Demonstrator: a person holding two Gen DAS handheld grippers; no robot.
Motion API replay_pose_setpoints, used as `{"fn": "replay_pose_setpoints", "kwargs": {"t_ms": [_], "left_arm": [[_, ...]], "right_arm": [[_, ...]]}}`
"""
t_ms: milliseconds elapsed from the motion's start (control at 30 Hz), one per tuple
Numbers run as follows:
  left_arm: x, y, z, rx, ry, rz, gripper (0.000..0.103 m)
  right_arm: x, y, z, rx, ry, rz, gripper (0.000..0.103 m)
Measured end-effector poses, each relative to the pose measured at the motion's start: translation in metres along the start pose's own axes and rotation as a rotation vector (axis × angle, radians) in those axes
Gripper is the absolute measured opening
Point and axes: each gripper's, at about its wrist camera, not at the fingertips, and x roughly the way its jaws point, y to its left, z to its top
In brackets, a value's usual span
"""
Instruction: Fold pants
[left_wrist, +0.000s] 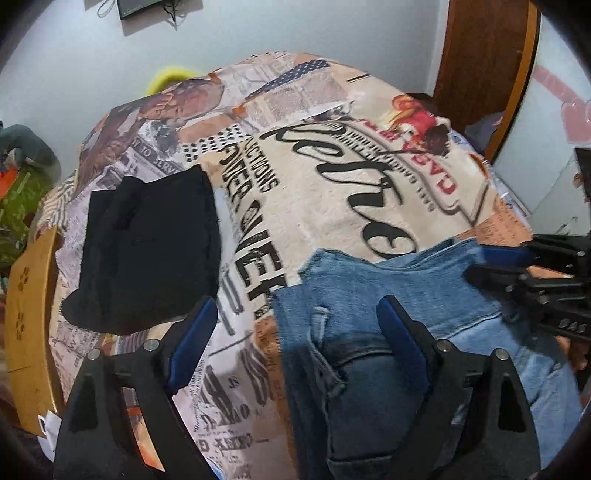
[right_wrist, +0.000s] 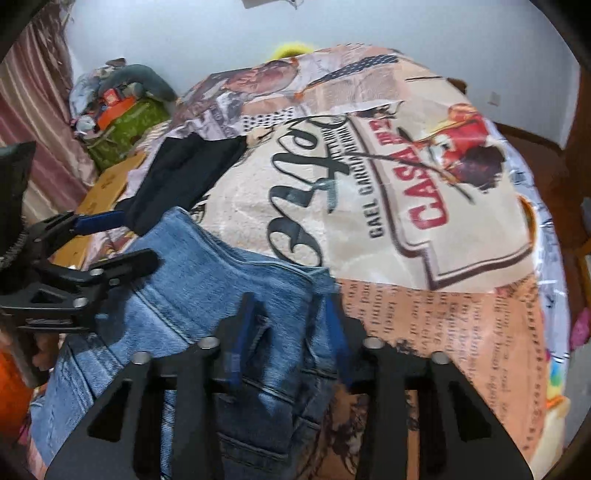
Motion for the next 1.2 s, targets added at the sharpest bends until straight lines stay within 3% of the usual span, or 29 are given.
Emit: {"fn": "replay_pose_setpoints", "kwargs": {"t_ms": [100,233,267,567,633,767,933,1100,1200], "left_arm": [[0.009,0.003,-0.005,-0.013,0.004,0.043,0.09],[0.02,0.008,-0.009,-0.046,0.026,0.029,0.09],[0.021,0.008,-0.01,-0.051,0.031,0.027,0.09],[0.003,0.011,-0.007,-0.067,0.029,-0.004,0.09],[-0.013,0.012,-0.006,-0.067,0.005,-0.011,0.09],[-0.05,0.013,-0.003,-0.051,-0.071,0.001,0.09],[-0.098,0.011,-0.008,-0.061,-0.174,-0.003,0.1],[-0.121,0.006,-0.019,-0.046,-0.191,0.016,0.101],[-0.121,0.005,-0.032,-0.057,-0.148,-0.049,0.101]], "right_arm": [[-0.001,0.002,-0.001,-0.016,-0.029,-0.015,0.021],[0.003,-0.002,-0.003,-0.002,-0.037,-0.022,0.019],[0.006,-0.003,-0.003,-0.001,-0.036,-0.042,0.013],[-0.013,0.005,-0.001,-0.014,-0.02,-0.112,0.013],[-0.026,0.009,-0.002,-0.031,-0.032,-0.135,0.017],[-0.054,0.019,-0.004,-0.066,-0.088,-0.171,0.043],[-0.087,0.035,-0.01,-0.096,-0.142,-0.178,0.054],[-0.111,0.051,-0.022,-0.126,-0.182,-0.178,0.069],[-0.115,0.057,-0.033,-0.138,-0.173,-0.172,0.076]]}}
